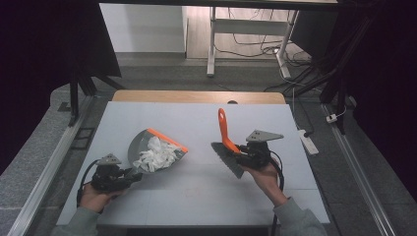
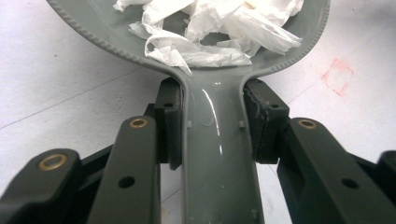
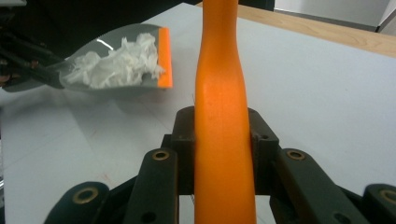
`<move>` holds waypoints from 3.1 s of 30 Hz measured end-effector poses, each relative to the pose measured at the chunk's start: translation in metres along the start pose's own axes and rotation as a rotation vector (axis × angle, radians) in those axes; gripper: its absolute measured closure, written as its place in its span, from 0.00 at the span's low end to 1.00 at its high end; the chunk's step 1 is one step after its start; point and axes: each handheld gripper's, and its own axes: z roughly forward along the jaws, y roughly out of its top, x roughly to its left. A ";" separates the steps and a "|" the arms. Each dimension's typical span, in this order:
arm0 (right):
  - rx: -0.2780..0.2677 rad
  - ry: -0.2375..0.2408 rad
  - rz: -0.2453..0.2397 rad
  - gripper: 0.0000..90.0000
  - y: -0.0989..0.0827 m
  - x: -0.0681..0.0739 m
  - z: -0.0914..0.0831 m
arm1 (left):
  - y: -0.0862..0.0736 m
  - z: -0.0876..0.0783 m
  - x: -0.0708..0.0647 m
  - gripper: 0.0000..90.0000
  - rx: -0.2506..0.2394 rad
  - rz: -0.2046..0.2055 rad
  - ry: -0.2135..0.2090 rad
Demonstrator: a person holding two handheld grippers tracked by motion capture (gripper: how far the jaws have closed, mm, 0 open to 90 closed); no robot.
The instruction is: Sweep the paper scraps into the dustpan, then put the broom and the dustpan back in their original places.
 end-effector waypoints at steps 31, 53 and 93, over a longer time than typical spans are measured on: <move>0.057 0.053 0.061 0.78 -0.028 -0.014 -0.022 | 0.000 0.000 -0.001 0.68 -0.051 -0.132 0.116; 0.131 0.115 0.142 0.78 -0.043 -0.019 -0.018 | 0.007 0.033 -0.001 0.68 -0.047 -0.329 0.288; 0.330 -0.074 0.164 0.55 -0.054 -0.057 0.008 | 0.006 0.017 -0.011 0.35 -0.086 -0.134 0.362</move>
